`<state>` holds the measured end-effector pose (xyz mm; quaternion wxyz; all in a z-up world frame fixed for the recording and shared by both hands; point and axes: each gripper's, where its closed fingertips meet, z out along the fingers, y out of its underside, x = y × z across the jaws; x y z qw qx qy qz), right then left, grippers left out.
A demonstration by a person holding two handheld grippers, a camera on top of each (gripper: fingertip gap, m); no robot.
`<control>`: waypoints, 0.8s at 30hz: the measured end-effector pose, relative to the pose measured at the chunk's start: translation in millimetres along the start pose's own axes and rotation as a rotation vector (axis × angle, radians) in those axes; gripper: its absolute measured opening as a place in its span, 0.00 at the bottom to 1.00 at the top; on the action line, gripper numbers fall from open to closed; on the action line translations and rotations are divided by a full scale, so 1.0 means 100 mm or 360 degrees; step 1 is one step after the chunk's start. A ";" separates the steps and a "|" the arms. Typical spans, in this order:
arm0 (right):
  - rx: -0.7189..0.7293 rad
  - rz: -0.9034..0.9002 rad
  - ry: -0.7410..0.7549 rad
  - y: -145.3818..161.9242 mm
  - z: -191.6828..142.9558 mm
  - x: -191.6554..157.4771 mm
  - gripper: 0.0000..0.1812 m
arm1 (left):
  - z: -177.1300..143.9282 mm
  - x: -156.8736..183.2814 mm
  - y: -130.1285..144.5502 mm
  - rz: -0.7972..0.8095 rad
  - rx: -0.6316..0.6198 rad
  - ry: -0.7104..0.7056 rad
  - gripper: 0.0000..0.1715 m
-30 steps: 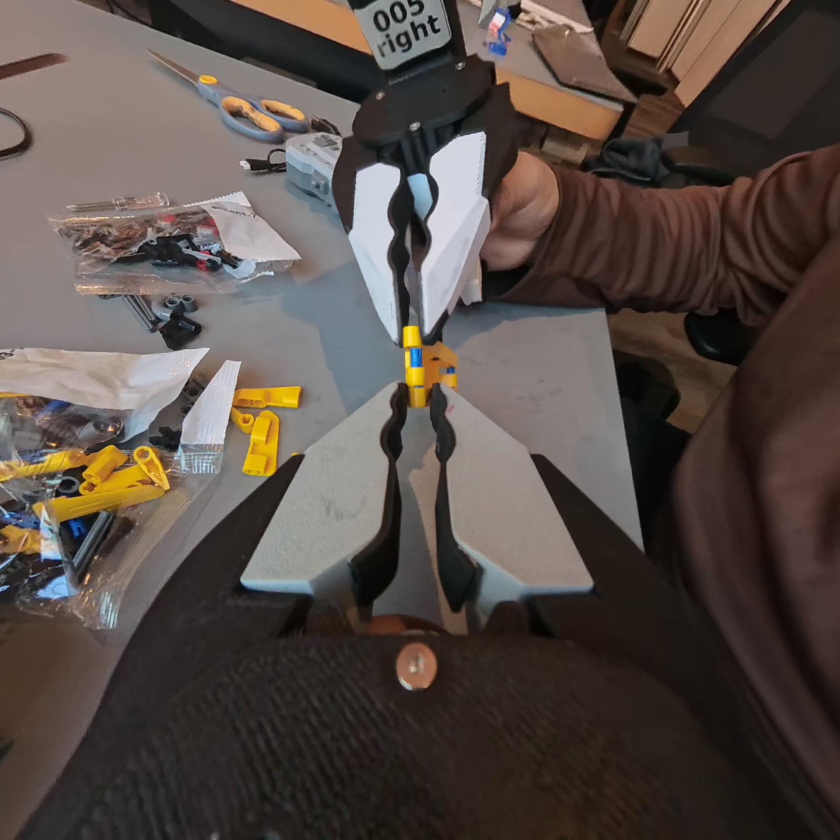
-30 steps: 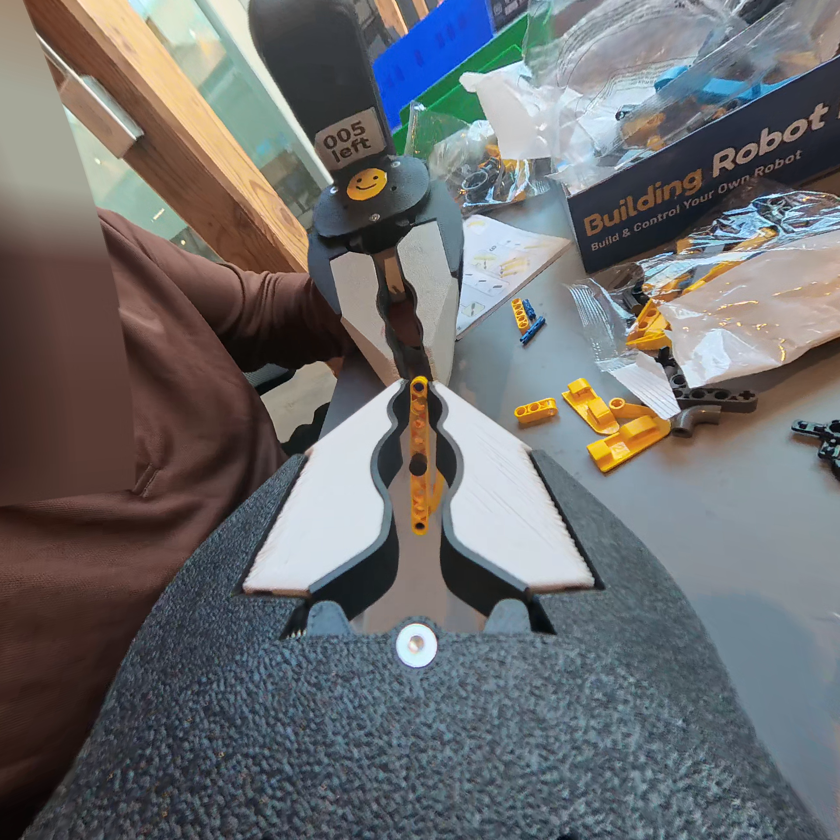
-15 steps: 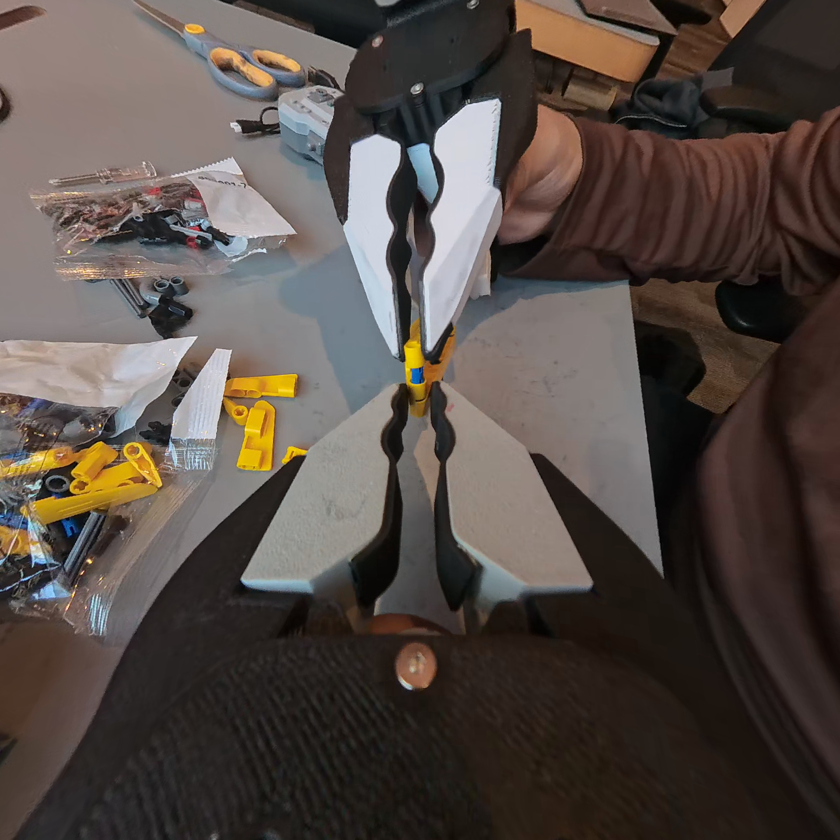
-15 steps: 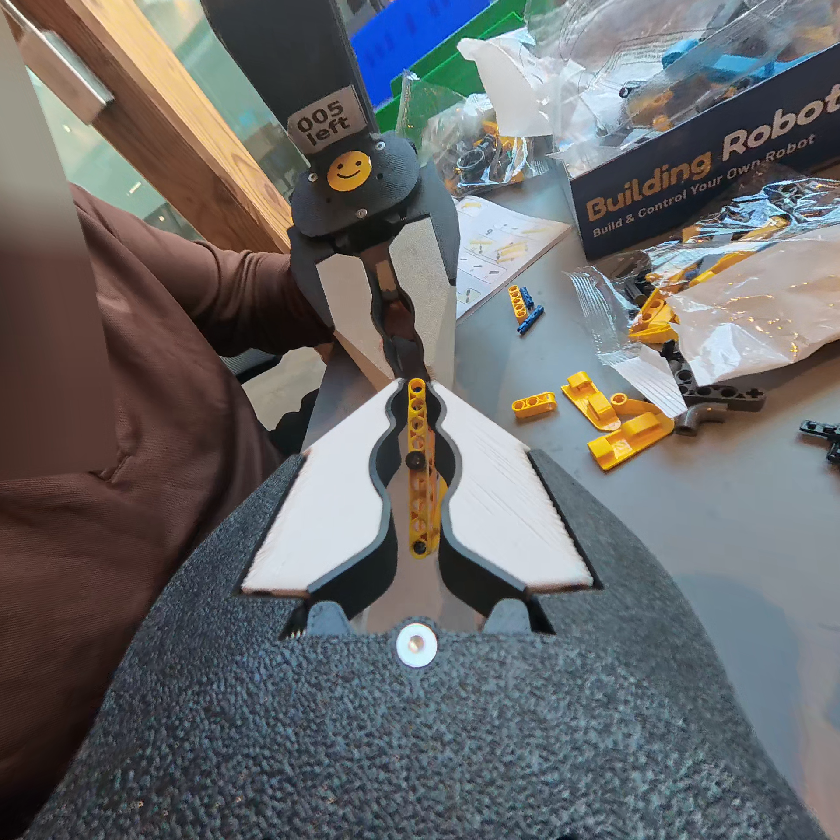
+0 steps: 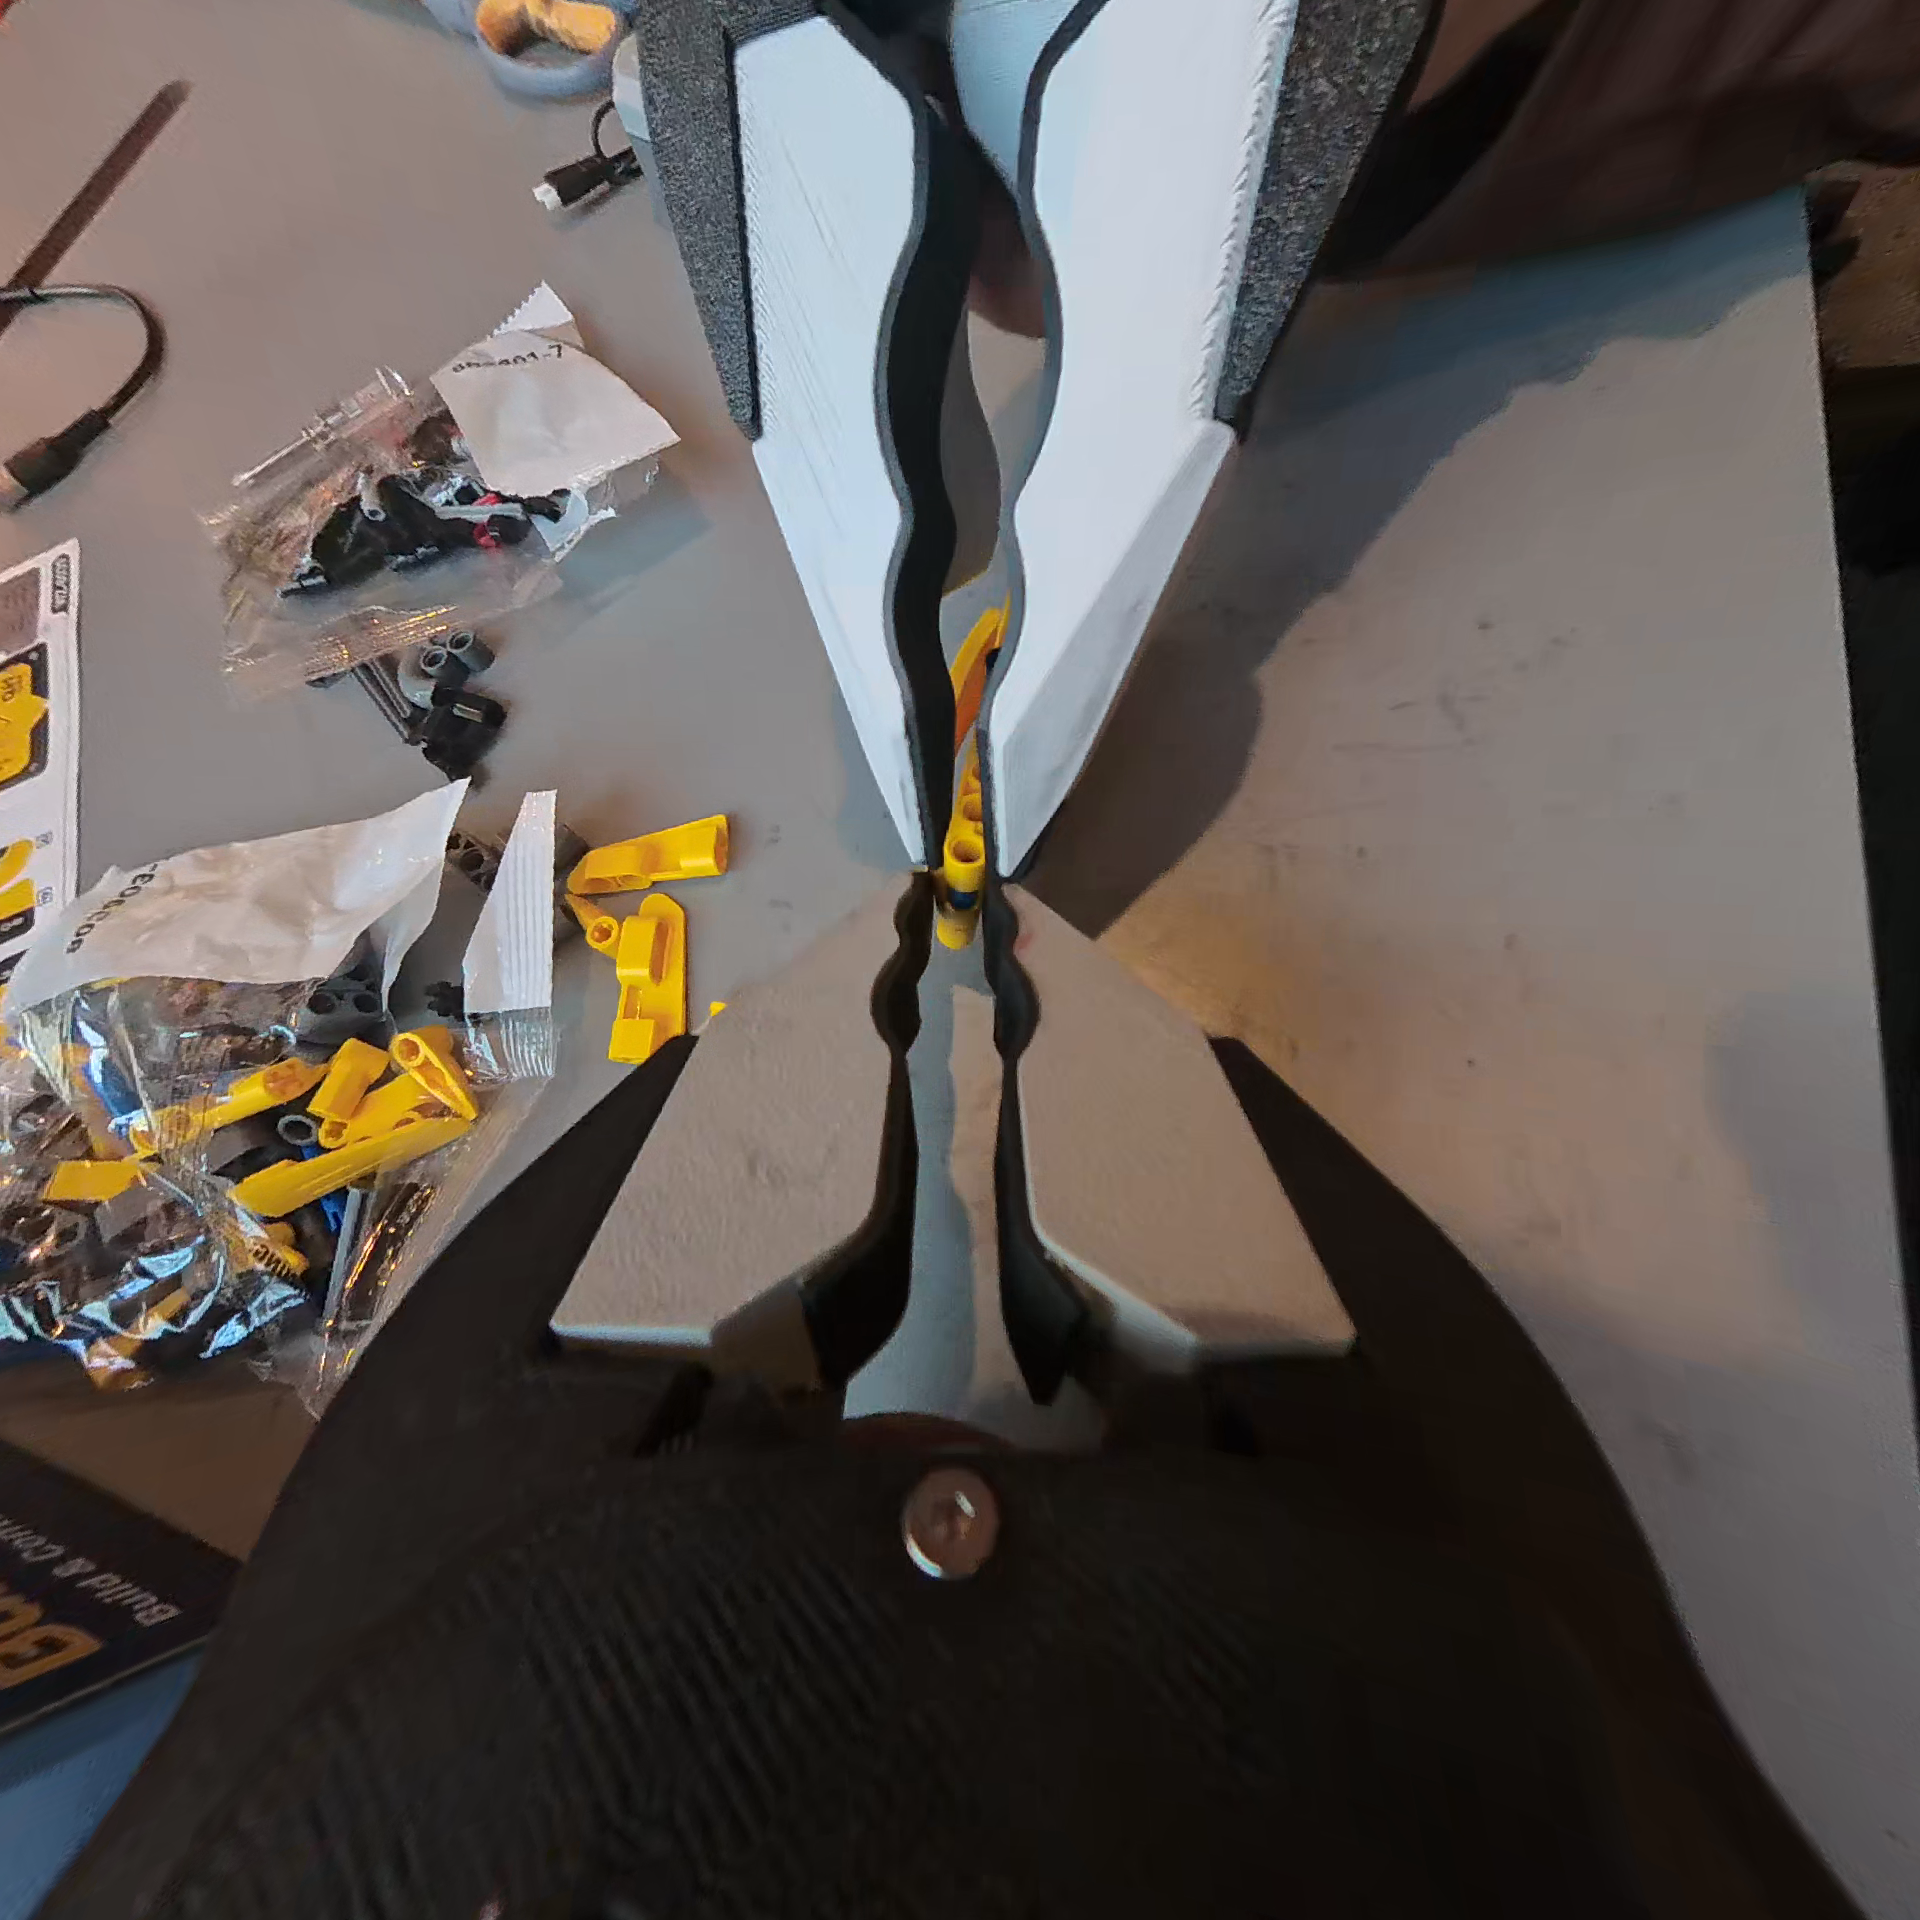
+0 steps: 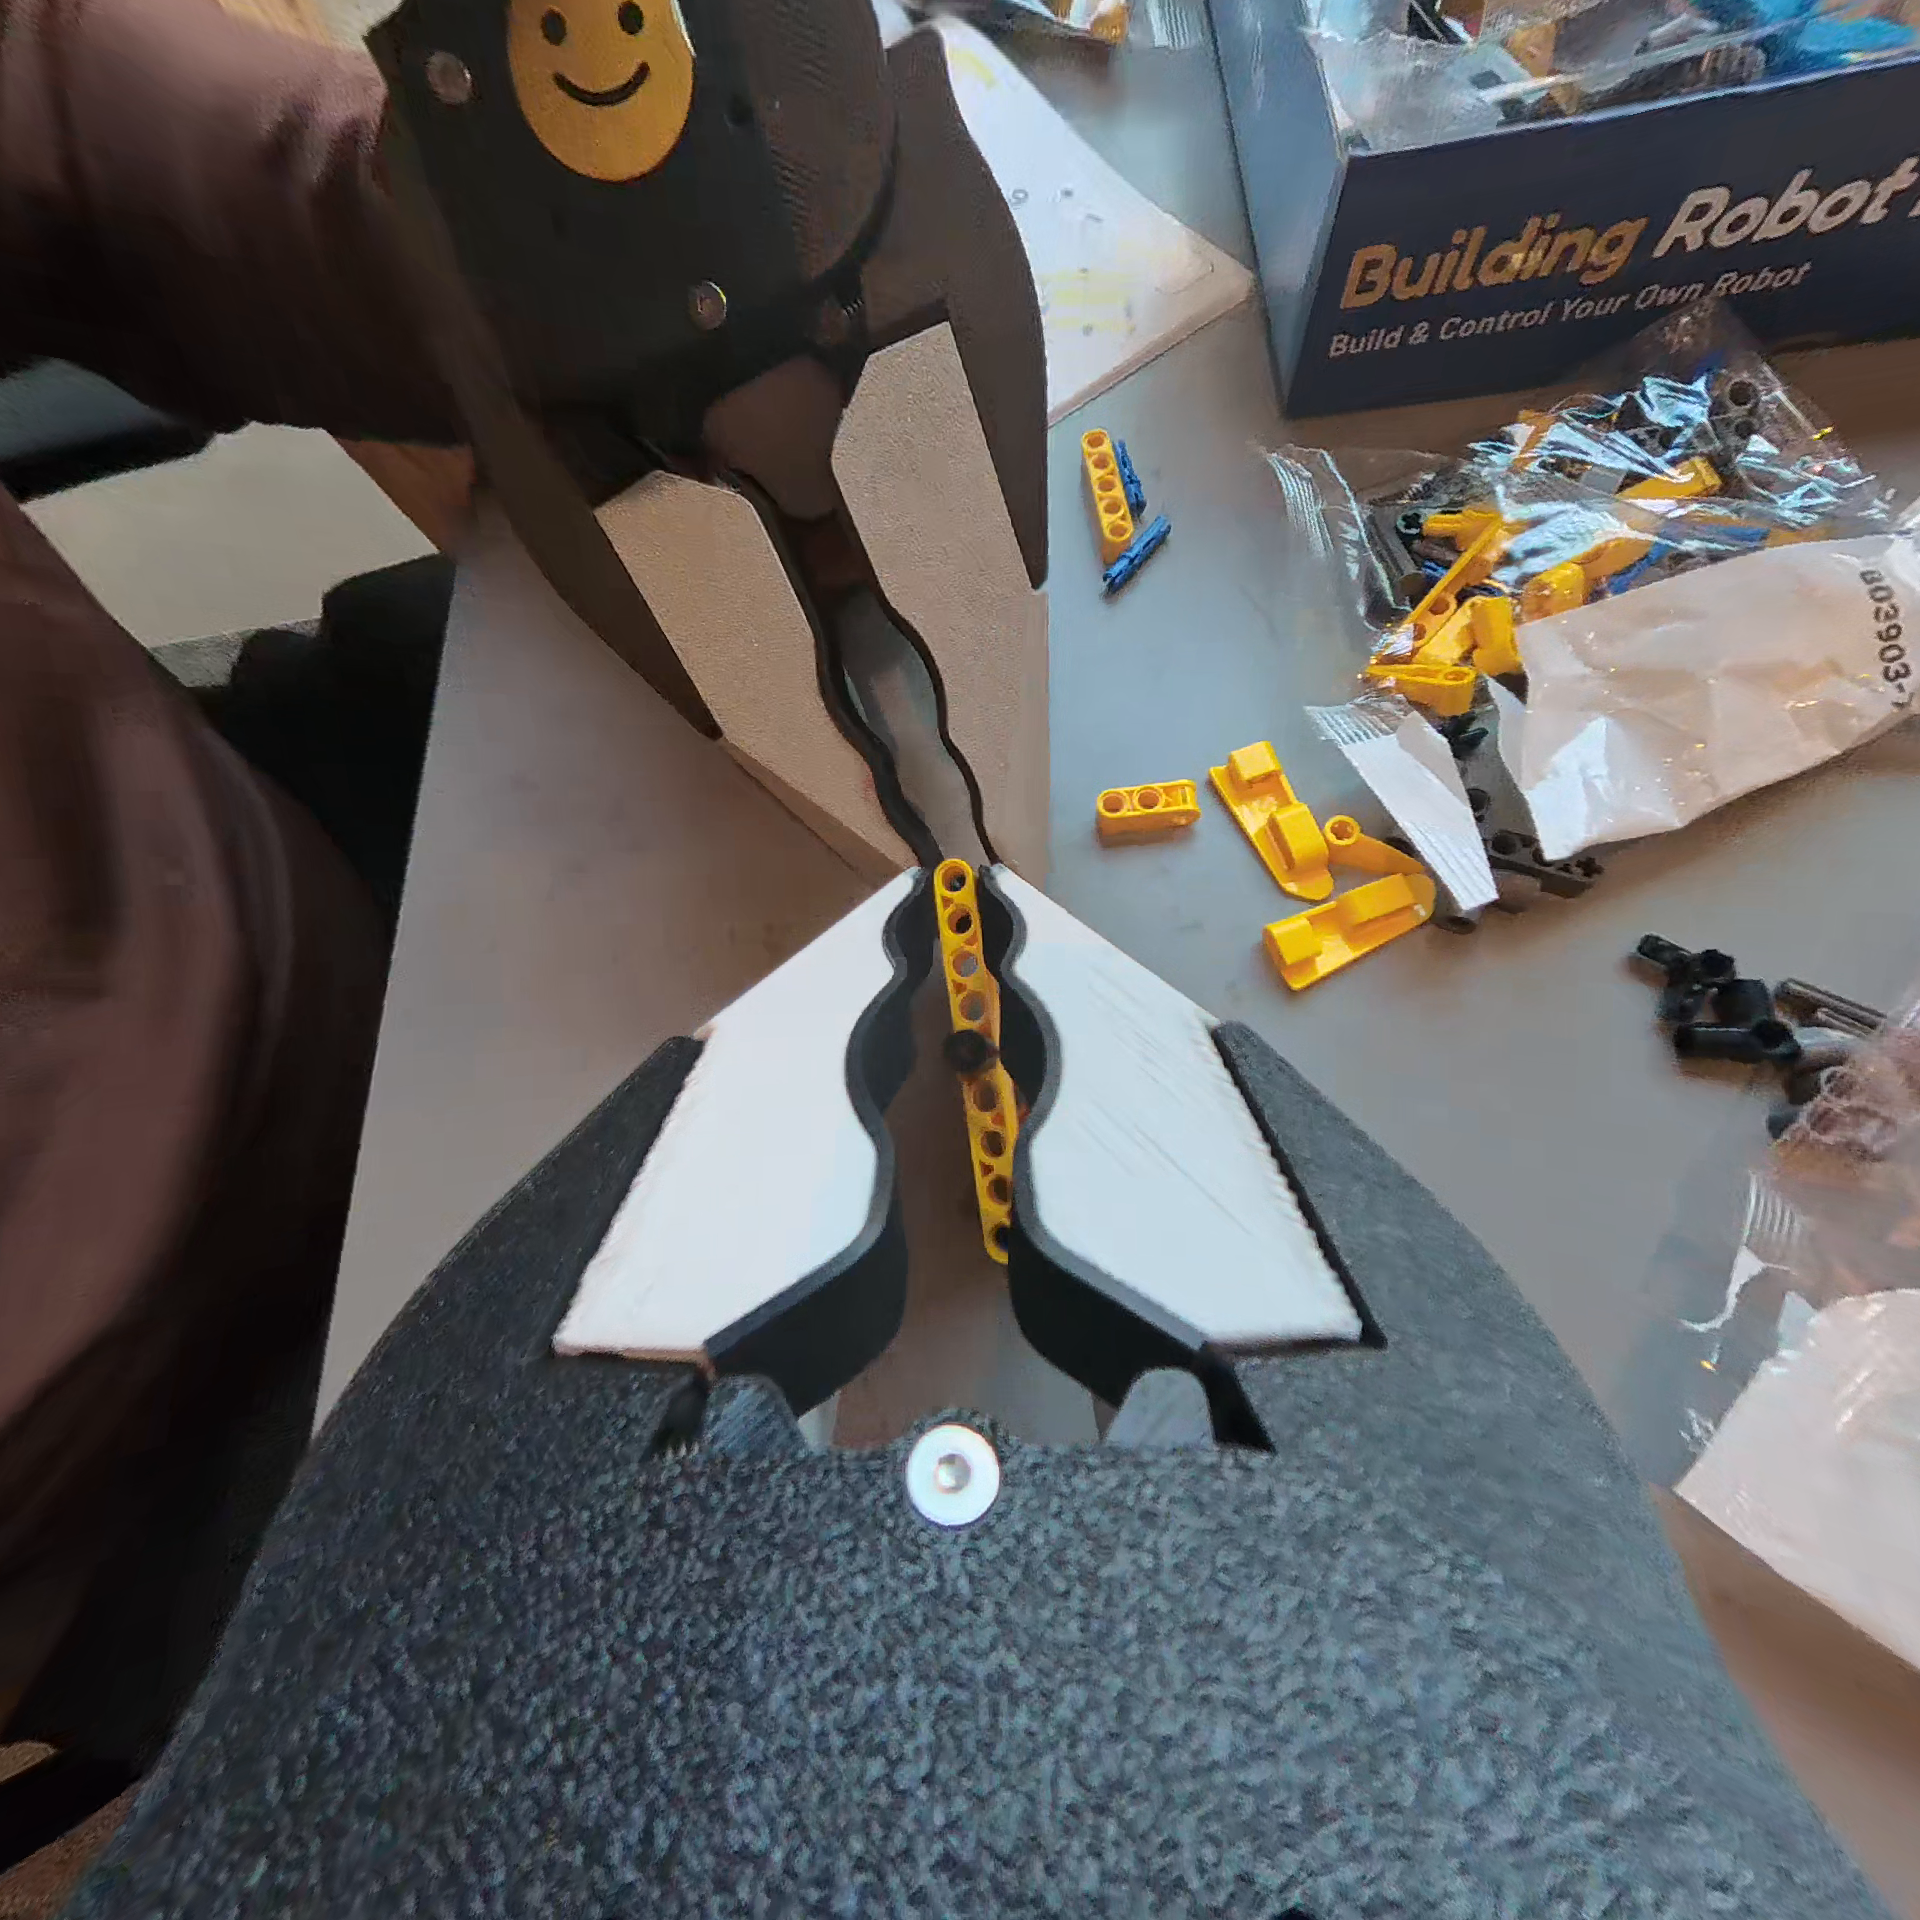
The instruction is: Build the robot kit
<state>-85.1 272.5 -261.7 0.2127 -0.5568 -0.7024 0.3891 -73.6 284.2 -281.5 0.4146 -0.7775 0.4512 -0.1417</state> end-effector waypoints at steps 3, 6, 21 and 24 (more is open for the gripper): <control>-0.0021 0.0013 0.0027 0.01 0.00 0.01 0.04 | 0.01 0.00 0.01 0.0010 -0.0007 -0.0016 0.03; -0.0076 -0.0002 0.0034 0.04 0.02 -0.01 0.04 | 0.02 0.01 0.03 0.0109 -0.0045 -0.0082 0.03; -0.0404 -0.0232 0.0339 0.10 0.08 0.04 0.04 | 0.05 -0.02 0.12 0.0187 -0.0133 -0.0147 0.02; -0.0380 -0.0211 0.0328 0.09 0.08 0.04 0.04 | 0.05 -0.02 0.12 0.0171 -0.0131 -0.0133 0.02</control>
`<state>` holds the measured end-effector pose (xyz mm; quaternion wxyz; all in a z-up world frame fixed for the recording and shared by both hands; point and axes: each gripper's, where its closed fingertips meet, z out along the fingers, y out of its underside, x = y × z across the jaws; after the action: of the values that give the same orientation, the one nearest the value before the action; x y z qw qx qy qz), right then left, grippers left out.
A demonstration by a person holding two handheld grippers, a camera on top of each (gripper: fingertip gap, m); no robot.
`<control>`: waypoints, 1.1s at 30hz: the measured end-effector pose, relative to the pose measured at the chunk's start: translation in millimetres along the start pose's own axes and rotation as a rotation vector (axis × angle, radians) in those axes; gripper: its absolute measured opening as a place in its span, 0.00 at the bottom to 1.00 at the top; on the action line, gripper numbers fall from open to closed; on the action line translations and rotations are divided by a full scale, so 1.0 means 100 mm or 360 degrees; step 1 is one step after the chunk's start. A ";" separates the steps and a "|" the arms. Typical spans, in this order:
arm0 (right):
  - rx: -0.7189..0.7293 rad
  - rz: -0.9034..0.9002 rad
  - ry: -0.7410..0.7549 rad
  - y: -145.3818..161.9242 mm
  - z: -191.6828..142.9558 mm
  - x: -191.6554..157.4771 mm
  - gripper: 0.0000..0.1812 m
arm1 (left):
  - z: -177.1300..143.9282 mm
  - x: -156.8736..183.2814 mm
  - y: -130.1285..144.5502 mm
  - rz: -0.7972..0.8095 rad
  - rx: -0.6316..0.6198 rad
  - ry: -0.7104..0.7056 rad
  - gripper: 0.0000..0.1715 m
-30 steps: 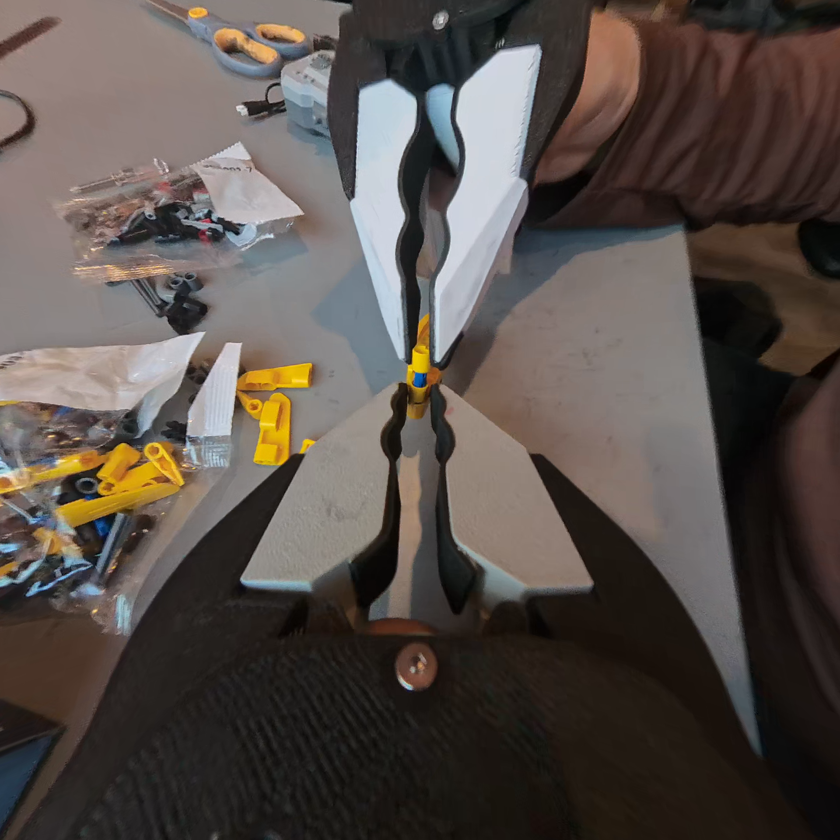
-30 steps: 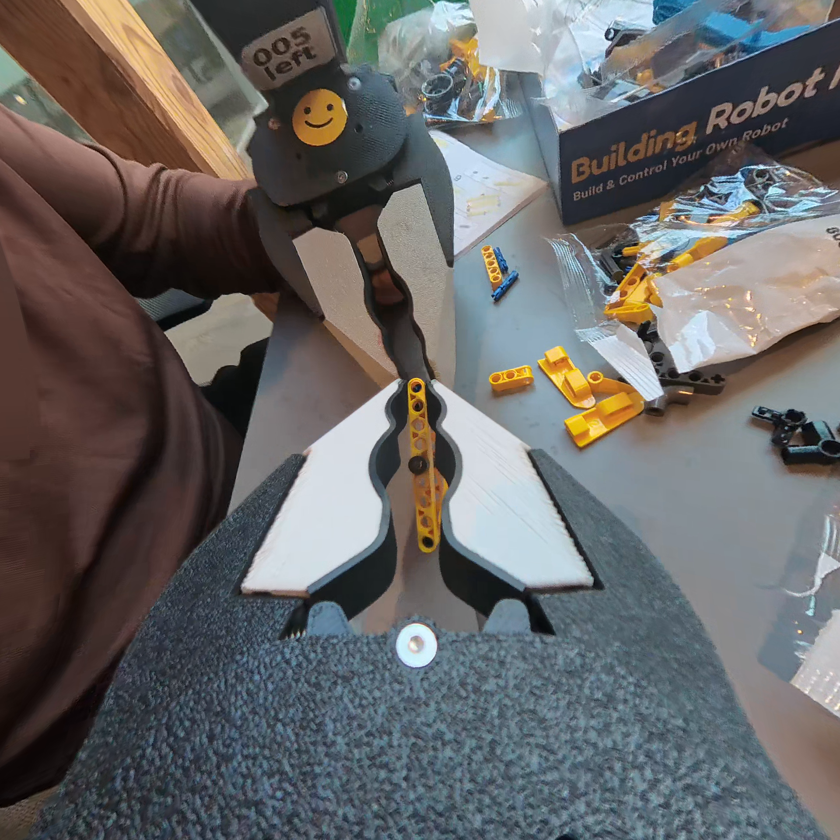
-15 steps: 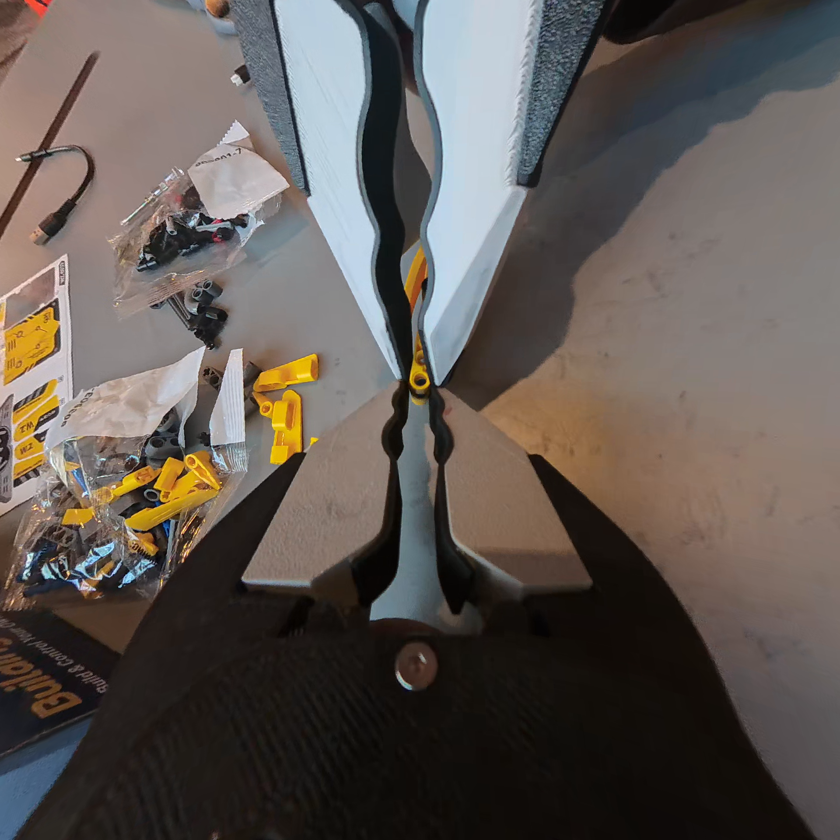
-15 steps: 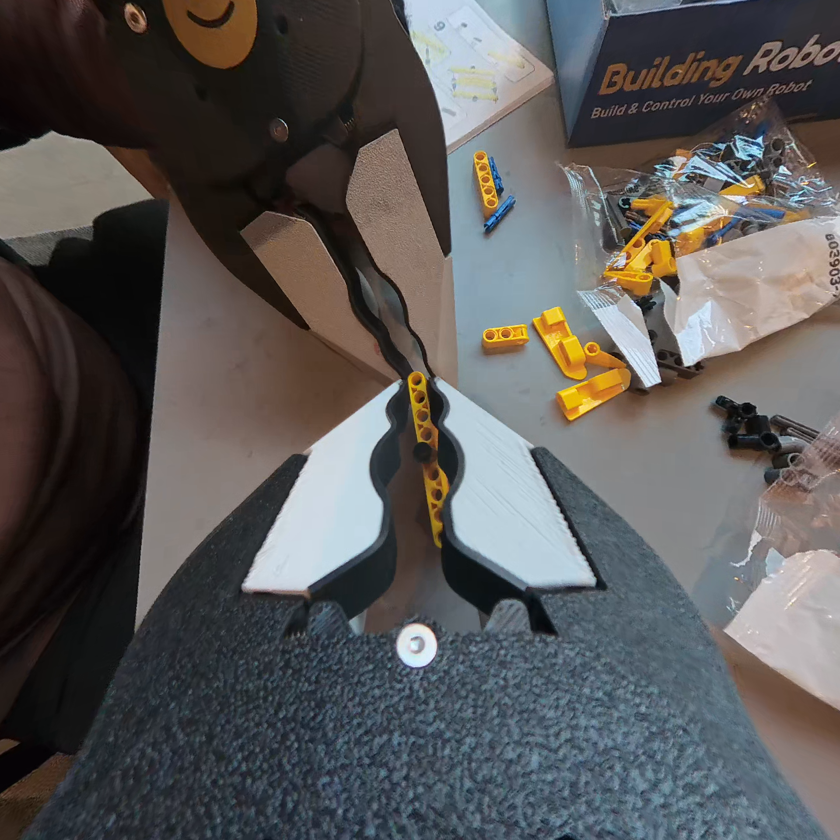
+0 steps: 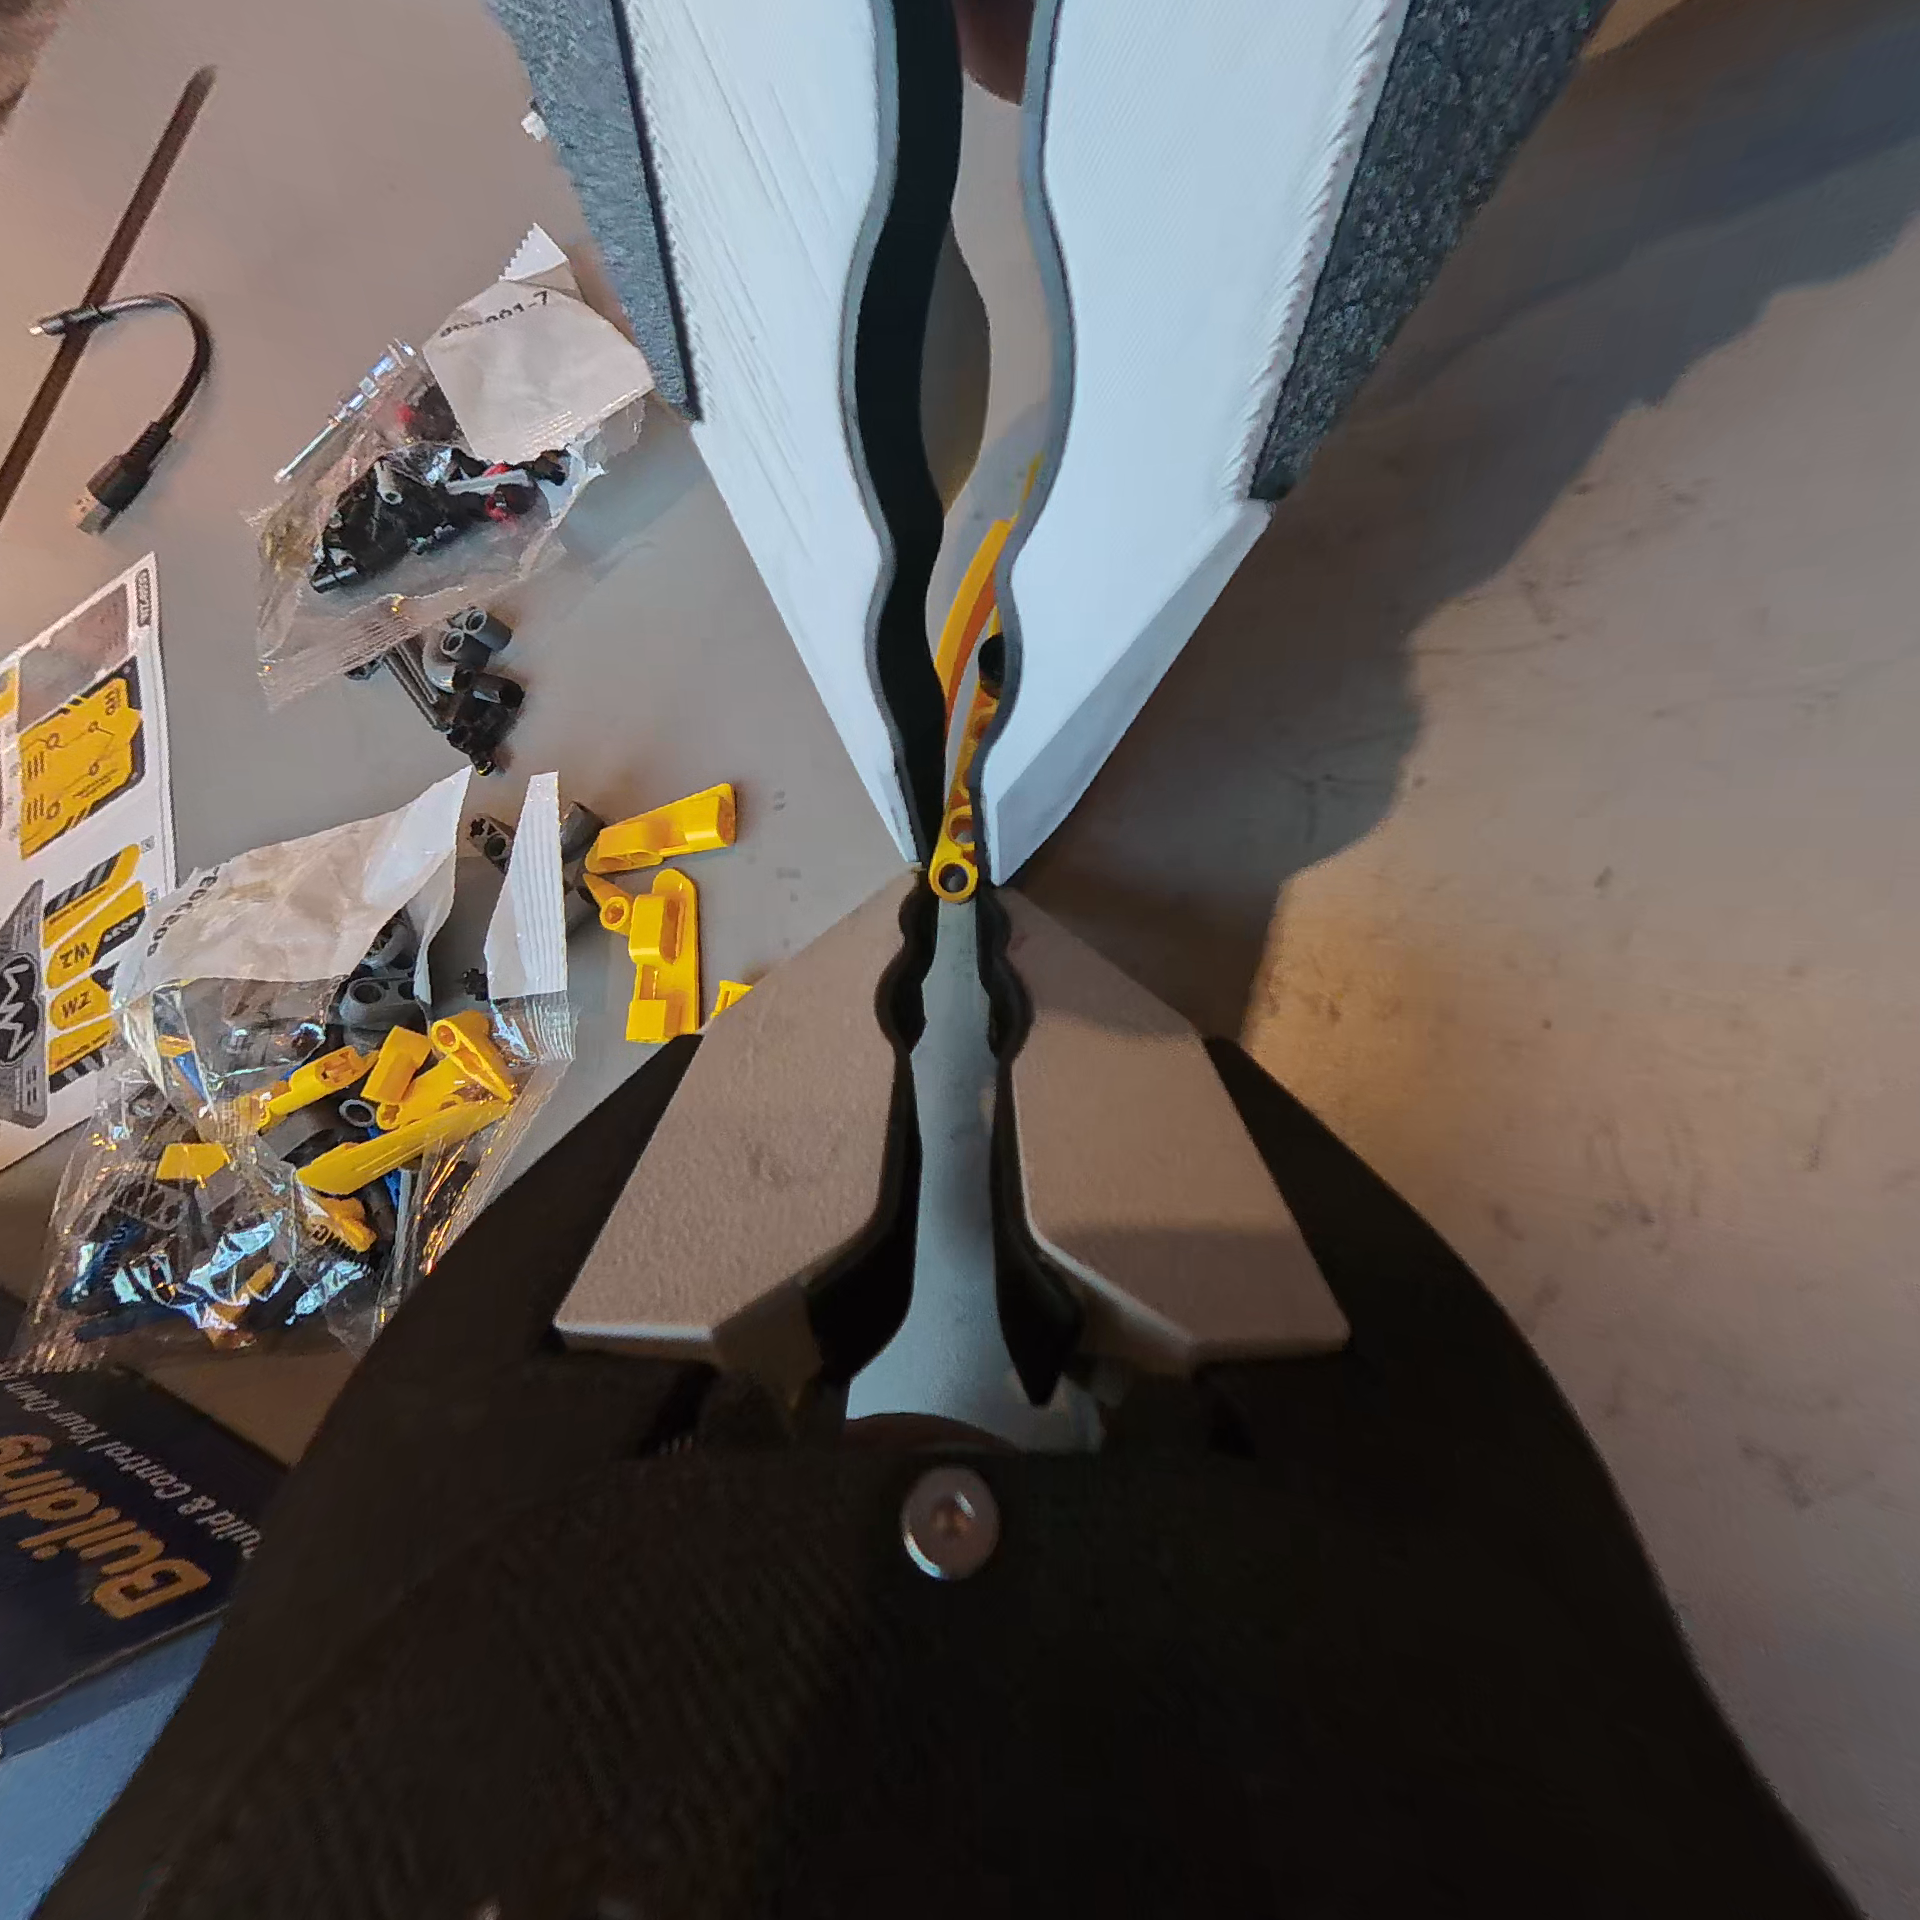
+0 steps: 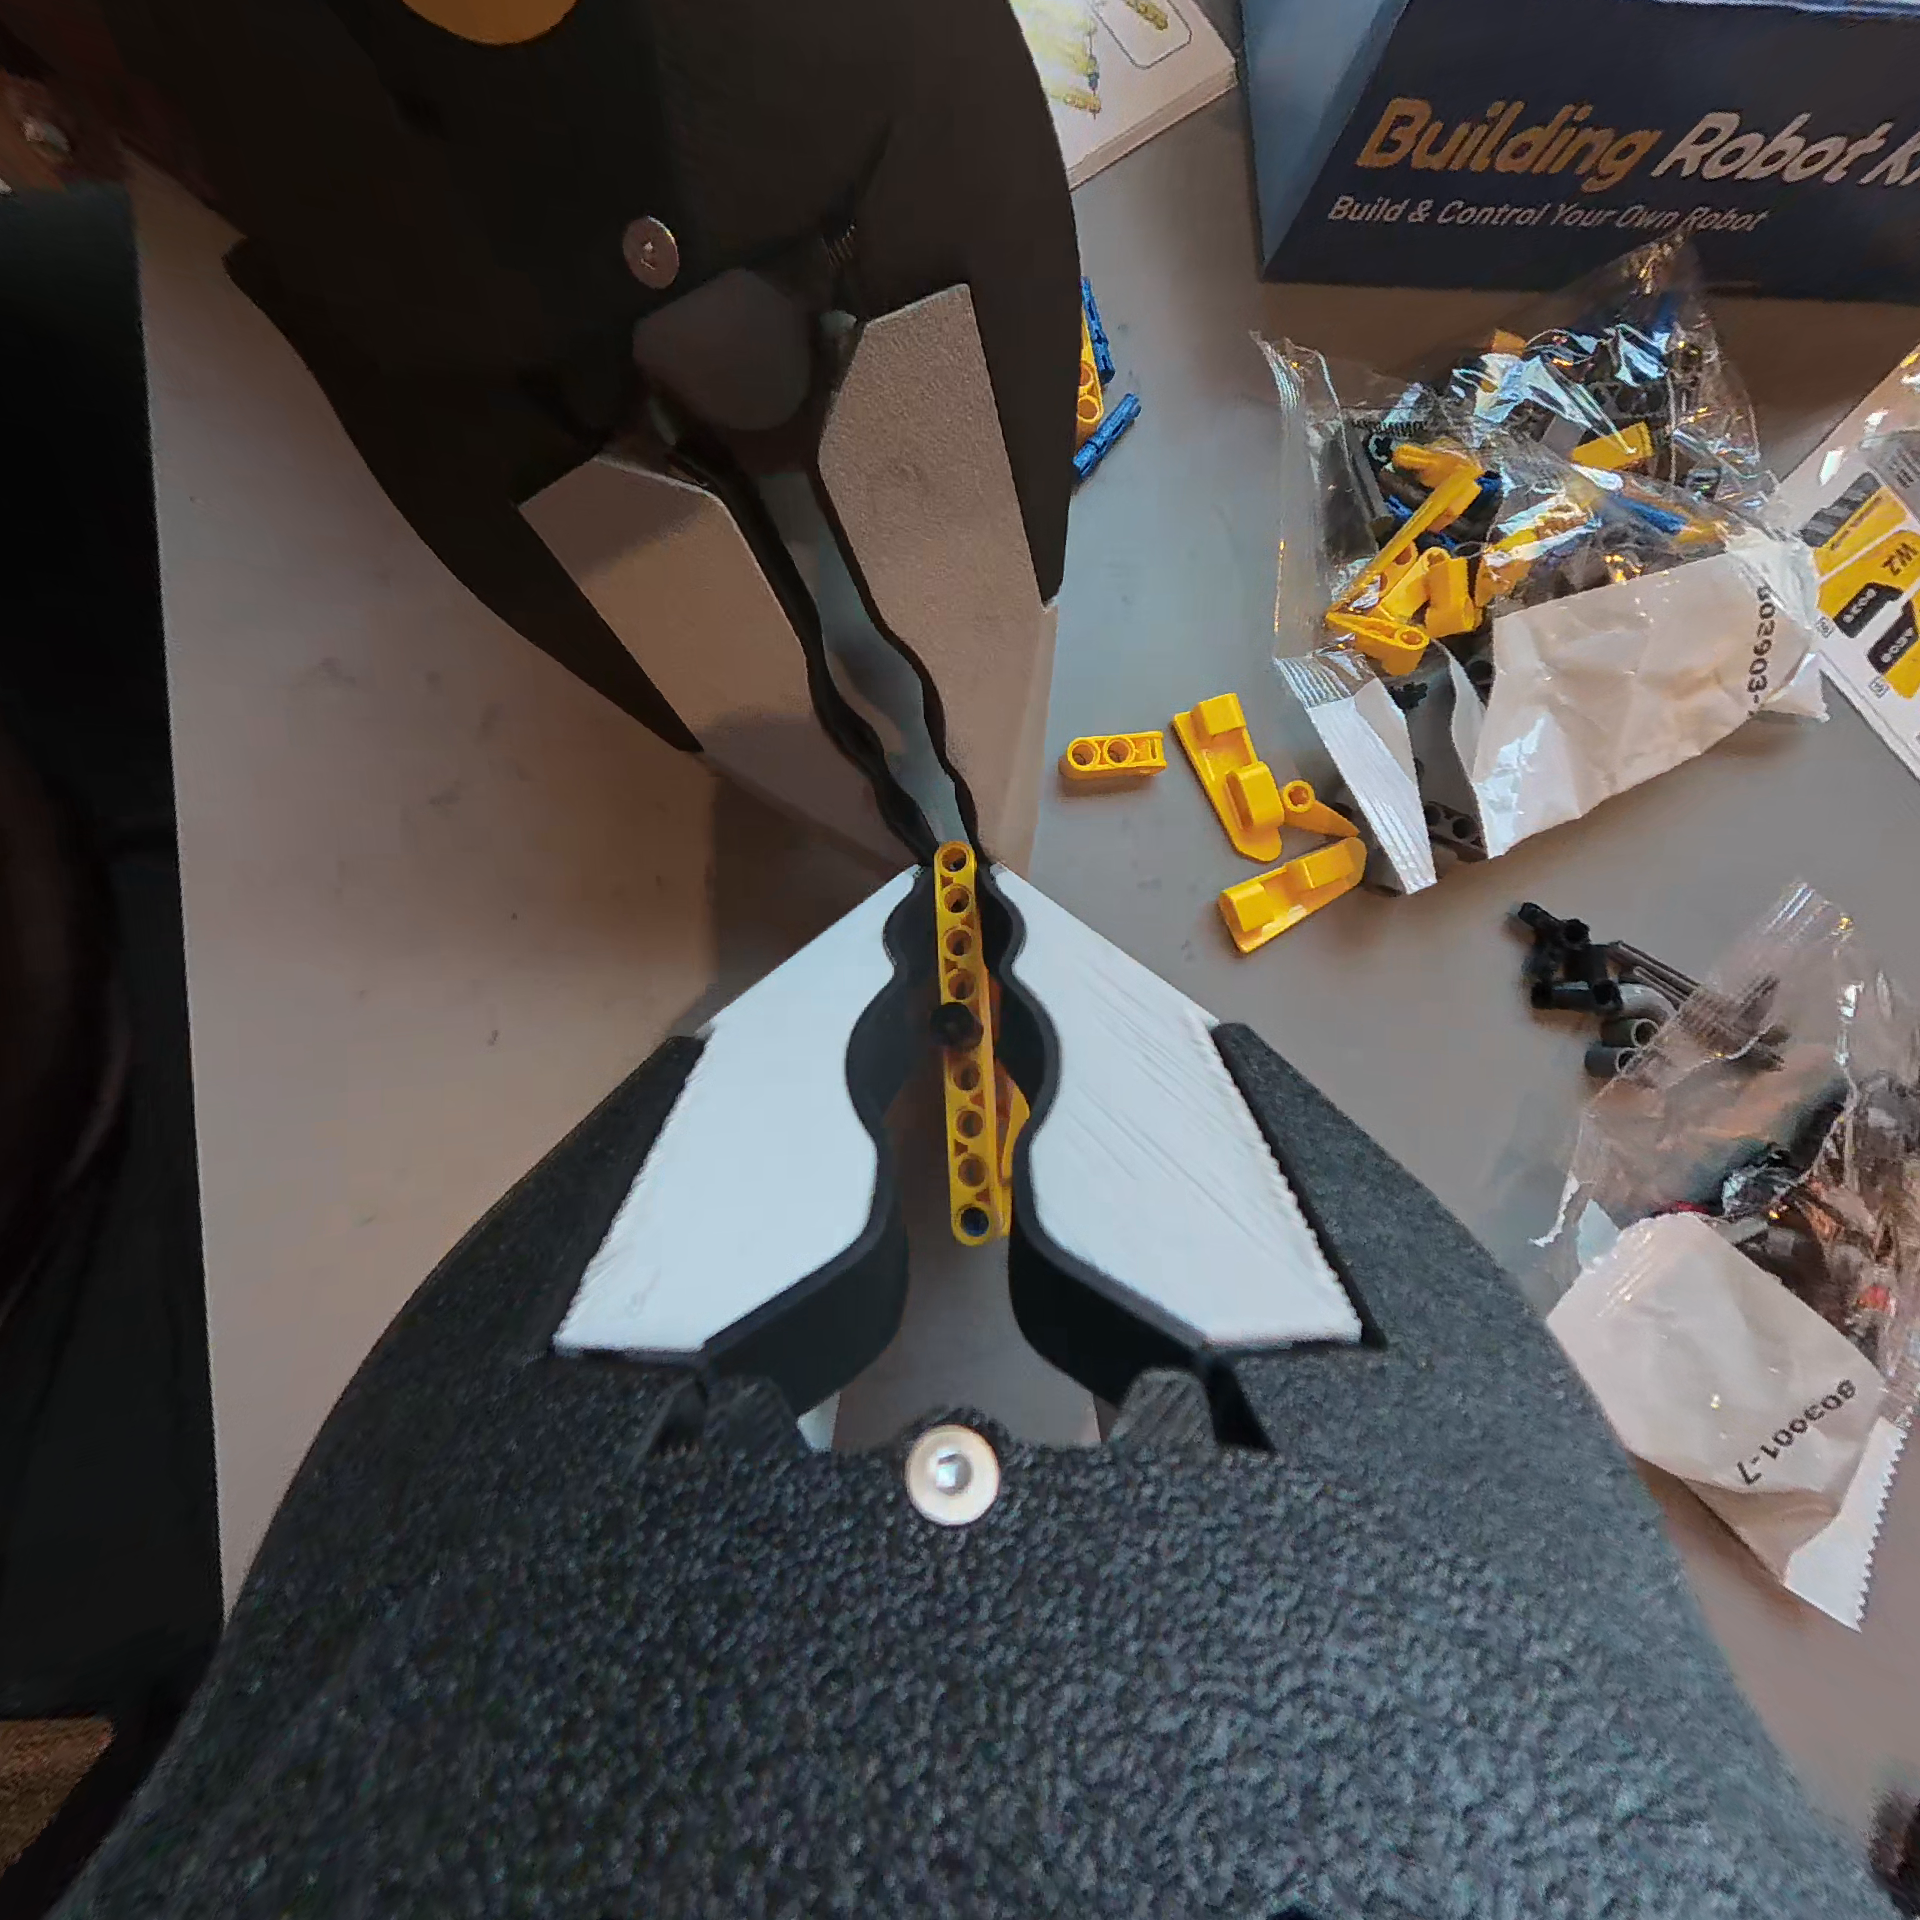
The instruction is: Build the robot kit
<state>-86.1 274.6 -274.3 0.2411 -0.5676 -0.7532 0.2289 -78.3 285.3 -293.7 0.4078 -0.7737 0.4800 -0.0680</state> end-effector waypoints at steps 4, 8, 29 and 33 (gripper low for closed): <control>0.0033 0.0018 -0.0028 0.00 0.00 0.01 0.04 | 0.00 0.01 0.00 -0.0063 0.0007 0.0069 0.02; 0.0195 0.0149 -0.0095 -0.03 -0.03 0.06 0.04 | -0.04 -0.03 -0.04 -0.0129 0.0071 0.0115 0.02; 0.0652 0.0831 -0.0353 -0.02 -0.21 0.42 0.16 | -0.24 -0.17 -0.11 -0.0540 0.0299 0.0260 0.11; 0.0555 0.0700 -0.0234 0.03 -0.31 0.43 0.20 | -0.23 -0.16 -0.10 -0.0502 0.0271 0.0224 0.12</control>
<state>-74.6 319.4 -247.9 0.2244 -0.6491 -0.5767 0.4423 -91.2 287.8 -267.1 0.4216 -0.7955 0.3725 -0.2253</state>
